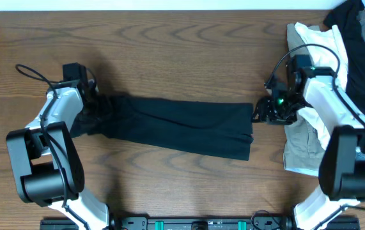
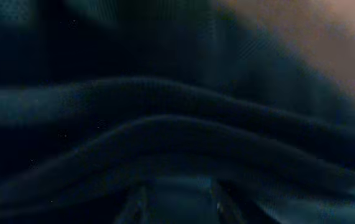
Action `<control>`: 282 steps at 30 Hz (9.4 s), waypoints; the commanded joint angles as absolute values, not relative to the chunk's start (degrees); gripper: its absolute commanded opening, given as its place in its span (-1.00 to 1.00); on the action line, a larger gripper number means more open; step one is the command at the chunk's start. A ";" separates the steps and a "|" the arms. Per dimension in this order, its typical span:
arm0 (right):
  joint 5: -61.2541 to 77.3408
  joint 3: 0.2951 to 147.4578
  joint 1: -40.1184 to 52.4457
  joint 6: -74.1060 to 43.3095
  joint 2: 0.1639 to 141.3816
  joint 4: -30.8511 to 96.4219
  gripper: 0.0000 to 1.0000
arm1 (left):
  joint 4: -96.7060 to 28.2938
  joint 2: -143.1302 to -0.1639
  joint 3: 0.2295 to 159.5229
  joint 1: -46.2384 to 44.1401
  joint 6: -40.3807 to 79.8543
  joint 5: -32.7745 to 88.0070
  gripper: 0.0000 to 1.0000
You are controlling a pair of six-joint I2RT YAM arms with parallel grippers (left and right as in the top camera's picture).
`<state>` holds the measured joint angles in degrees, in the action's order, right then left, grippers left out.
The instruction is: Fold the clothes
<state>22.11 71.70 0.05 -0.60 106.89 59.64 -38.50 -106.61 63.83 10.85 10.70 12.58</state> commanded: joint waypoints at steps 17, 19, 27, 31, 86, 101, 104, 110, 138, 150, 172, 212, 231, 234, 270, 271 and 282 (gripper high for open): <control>28.53 71.42 6.92 -1.69 118.91 54.85 0.07 | -46.00 -111.09 60.01 11.40 11.25 14.35 -0.20; 28.49 71.42 7.60 -1.72 118.93 54.37 -0.11 | -46.02 -111.09 60.01 11.40 11.25 14.37 -0.20; 22.13 71.42 7.35 -4.10 118.93 54.37 -0.99 | -46.26 -109.54 60.31 11.40 11.25 14.37 -0.22; 18.90 71.48 5.52 -4.23 118.72 54.46 -0.97 | -48.62 -105.14 62.06 11.38 11.25 14.39 -0.22; 12.53 73.49 34.26 -28.69 108.86 37.87 -0.78 | -55.44 -91.72 62.37 1.89 11.53 14.55 -0.08; 18.50 73.49 34.70 -27.09 108.86 29.89 -0.40 | -55.40 -91.72 62.37 1.89 11.53 14.55 -0.08; 20.95 73.49 34.70 -24.05 108.86 27.49 -0.38 | -55.22 -91.72 62.37 1.89 11.51 14.55 -0.07; 23.00 73.54 34.11 -18.09 108.60 23.94 -0.28 | -55.02 -91.72 62.37 1.89 11.49 14.50 -0.08; 12.25 73.71 30.59 -11.97 106.98 32.40 -0.70 | -55.02 -91.72 62.37 1.89 11.49 14.33 -0.07; 17.58 73.80 37.71 -11.66 114.63 24.34 -0.67 | -55.05 -91.72 62.37 1.89 11.46 14.33 -0.07; 8.34 74.06 24.93 -9.10 94.17 45.67 -0.42 | -49.45 -92.14 62.37 6.26 13.04 1.83 0.43; 8.32 74.02 24.38 -7.62 94.35 49.71 -0.41 | -40.80 -105.03 62.37 6.74 6.31 3.79 0.54; 7.68 74.02 24.38 -7.62 94.35 50.83 -0.40 | -37.26 -107.07 59.13 6.68 5.17 7.05 -0.62; 7.68 74.02 24.38 -7.62 94.35 51.11 -0.40 | -37.23 -106.87 59.24 6.70 5.17 7.01 -0.79; 4.25 74.02 24.12 -9.72 94.35 53.15 -0.40 | -48.90 -86.15 70.08 -3.95 5.21 -9.52 -0.88; 4.25 74.02 24.05 -9.82 94.35 53.23 -0.41 | -49.32 -86.21 70.06 -5.17 5.58 -9.52 -0.88; -5.30 74.04 21.91 -18.39 94.32 56.36 -0.43 | -52.66 -87.29 68.69 -19.20 11.97 -9.50 -0.88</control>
